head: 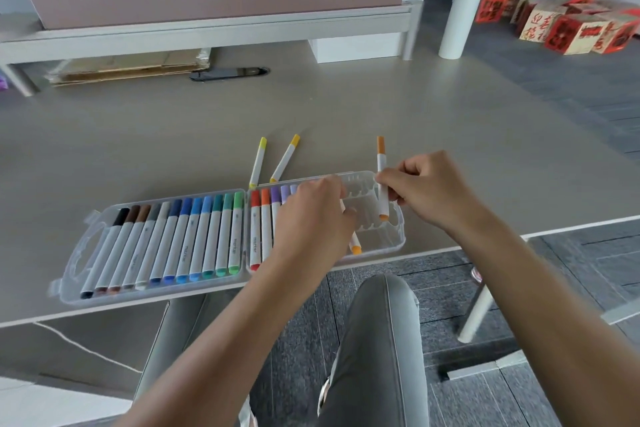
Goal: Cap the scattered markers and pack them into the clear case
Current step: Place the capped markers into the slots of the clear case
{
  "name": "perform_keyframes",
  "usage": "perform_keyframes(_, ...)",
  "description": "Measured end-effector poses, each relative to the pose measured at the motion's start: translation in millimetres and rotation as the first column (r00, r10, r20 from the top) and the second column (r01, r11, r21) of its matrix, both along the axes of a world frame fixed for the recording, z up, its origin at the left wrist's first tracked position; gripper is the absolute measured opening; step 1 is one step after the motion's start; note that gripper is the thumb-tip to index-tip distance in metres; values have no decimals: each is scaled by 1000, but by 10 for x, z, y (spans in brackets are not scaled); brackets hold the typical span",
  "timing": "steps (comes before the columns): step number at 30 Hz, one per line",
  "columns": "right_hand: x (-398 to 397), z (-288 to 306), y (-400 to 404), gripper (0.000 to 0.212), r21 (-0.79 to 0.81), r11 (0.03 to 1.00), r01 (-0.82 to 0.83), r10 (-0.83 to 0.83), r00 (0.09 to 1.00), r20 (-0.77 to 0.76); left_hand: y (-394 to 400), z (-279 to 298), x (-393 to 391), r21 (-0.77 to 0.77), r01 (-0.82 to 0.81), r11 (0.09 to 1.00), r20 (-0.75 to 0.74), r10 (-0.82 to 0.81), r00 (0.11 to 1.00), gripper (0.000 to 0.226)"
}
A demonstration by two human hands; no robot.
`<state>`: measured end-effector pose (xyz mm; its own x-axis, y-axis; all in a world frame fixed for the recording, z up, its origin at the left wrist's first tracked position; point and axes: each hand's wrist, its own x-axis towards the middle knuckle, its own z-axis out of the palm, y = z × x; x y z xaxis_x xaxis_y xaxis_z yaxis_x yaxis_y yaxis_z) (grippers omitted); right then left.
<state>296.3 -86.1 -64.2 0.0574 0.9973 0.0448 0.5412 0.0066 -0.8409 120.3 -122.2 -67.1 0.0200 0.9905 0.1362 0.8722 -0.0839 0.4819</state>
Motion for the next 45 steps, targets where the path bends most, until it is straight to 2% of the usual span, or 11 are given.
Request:
perform_keyframes(8, -49, -32, -14, 31, -21, 1000, -22, 23, 998, 54, -35, -71, -110, 124, 47, 991, -93, -36, 995, 26)
perform_keyframes(13, -81, 32, -89, 34, -77, 989, -125, 138, 972, 192, -71, -121, -143, 165, 83, 983, -123, -63, 990, 28)
perform_keyframes(22, -157, 134, -131, 35, -144, 978, -152, 192, 928, 320, -88, -124, -177, 147, 101, 984, -158, -77, 984, 27)
perform_keyframes(29, -198, 109, -68, 37, -180, 972, -152, 204, 925, 321, -103, -112, -215, 109, 98, 989, -73, -91, 993, 32)
perform_keyframes(41, -243, 103, 14, 40, -227, 966, -125, 201, 916, 348, -104, -126, -230, 104, 128, 986, -195, -106, 975, 33)
perform_keyframes(45, -273, 146, 11, 35, -248, 959, -141, 227, 903, 364, -73, -113, -267, 72, 151, 986, -149, -139, 979, 31)
